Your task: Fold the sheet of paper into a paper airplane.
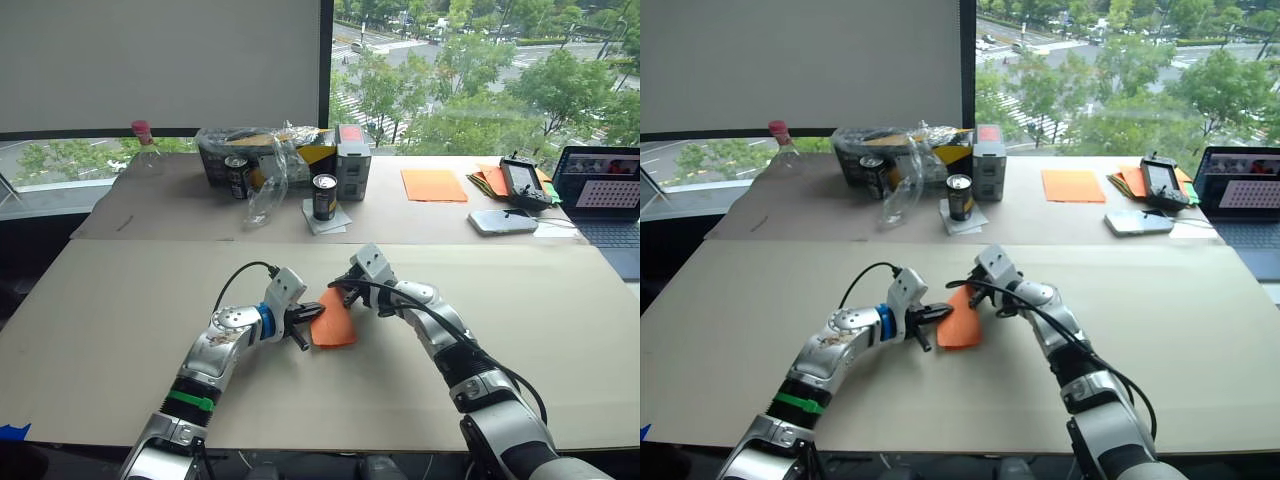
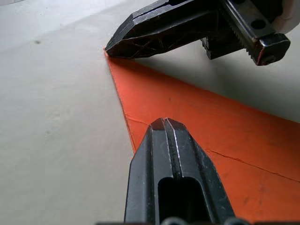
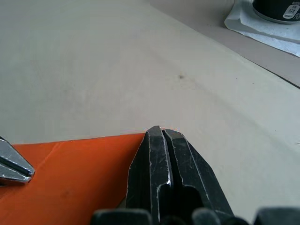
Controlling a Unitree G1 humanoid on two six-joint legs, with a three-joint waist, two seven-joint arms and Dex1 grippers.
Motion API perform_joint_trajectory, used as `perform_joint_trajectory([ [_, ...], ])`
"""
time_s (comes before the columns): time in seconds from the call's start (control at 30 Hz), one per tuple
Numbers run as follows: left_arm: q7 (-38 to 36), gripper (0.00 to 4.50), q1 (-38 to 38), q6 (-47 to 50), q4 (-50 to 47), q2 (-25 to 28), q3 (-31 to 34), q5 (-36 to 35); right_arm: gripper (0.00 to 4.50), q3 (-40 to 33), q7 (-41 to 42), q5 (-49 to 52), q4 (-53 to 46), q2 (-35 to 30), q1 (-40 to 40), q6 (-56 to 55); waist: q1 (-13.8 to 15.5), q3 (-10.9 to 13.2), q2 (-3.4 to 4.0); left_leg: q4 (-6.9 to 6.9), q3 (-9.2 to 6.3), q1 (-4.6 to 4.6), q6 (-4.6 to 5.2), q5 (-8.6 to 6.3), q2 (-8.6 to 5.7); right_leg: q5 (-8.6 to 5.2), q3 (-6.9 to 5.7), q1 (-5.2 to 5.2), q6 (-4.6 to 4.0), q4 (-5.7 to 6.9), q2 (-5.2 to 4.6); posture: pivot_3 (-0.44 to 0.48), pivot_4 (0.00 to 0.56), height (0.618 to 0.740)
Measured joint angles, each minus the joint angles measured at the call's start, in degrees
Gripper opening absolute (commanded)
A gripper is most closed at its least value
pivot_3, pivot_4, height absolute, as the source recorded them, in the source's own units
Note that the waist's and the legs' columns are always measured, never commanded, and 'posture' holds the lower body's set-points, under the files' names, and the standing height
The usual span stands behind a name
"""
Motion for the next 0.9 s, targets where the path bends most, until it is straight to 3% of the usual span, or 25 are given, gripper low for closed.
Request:
perform_joint_trajectory([
  [0.53, -0.57, 0.0, -3.28, -2.25, 4.76, -0.84, -0.35, 0.63, 0.04, 0.82, 4.22, 0.41, -22.52, -3.86, 14.87, 6.49, 0.2, 0.0, 0.0, 0.0, 0.0, 0.0, 0.0, 0.0, -0.02, -0.01, 0.0, 0.03, 0.01, -0.03, -0.01, 0.0, 0.15, 0.732],
  [0.9, -1.51, 0.0, -3.85, -2.56, 6.29, -1.41, -1.26, 0.79, 0.04, 1.86, 8.02, 3.49, -49.73, -12.73, 31.35, 19.07, 0.05, 0.0, -0.01, 0.0, -0.02, 0.04, 0.0, 0.0, 0.0, -0.05, -0.01, 0.08, 0.06, -0.03, 0.03, 0.0, 0.15, 0.732],
])
